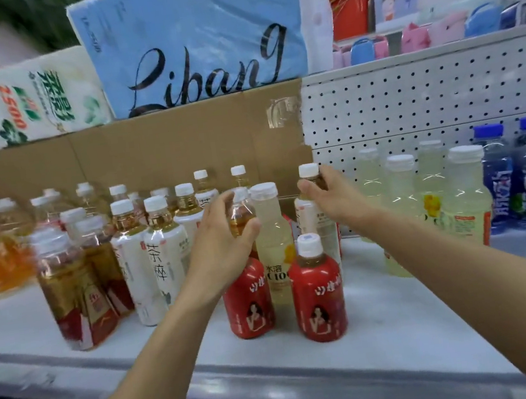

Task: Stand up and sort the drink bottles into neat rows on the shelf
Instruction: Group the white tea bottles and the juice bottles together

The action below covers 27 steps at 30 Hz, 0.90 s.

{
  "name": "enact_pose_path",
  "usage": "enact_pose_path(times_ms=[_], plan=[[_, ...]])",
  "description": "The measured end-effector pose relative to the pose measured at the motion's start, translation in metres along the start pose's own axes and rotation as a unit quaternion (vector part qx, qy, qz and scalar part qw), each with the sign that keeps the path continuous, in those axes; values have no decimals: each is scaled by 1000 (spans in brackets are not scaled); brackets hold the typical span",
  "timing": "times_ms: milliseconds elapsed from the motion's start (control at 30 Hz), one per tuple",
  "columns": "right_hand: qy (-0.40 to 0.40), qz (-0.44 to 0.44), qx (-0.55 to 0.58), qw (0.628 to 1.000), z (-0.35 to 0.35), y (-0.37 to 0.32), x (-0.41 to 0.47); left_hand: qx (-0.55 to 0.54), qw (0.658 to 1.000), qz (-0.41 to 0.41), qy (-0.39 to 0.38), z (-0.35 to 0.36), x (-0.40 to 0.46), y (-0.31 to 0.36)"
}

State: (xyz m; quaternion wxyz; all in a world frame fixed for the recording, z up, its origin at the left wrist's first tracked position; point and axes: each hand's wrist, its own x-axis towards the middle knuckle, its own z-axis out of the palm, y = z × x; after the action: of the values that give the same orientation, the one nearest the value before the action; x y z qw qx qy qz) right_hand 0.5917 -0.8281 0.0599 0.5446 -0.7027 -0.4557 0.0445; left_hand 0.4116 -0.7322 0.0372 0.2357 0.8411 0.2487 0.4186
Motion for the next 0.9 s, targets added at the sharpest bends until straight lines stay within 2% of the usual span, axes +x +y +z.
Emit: enact_pose_path(times_ms=[100,167,233,333,433,500,667,733,800,900], plan=[[22,-5,-12,1000,-4,5,-2,-13,999,-1,-48,4,23,7],[33,1,-27,999,-8,6,-4,17,997,-15,-74,9,37,12],[30,11,-33,999,-9,5,-8,53,995,-11,-86,14,47,12],[47,14,-40,998,-12,6,-20,52,994,5,-95,18,51,11],[155,-59,-90,982,-18,5,-37,78,995,32,-59,16,48,17],[181,-114,-95,972,-22,-4,-45,111,992,62,-5,11,45,29],[45,-138,-63,987,-8,-42,-52,96,967,198,131,-14,40,81],[66,-151,-56,985,-3,-53,-53,62,960,233,145,-22,38,103],[121,-176,-47,976,-9,-59,-56,24,957,252,141,-26,35,120],[178,-202,-48,962,-31,-55,-66,-74,960,261,74,-23,33,136]])
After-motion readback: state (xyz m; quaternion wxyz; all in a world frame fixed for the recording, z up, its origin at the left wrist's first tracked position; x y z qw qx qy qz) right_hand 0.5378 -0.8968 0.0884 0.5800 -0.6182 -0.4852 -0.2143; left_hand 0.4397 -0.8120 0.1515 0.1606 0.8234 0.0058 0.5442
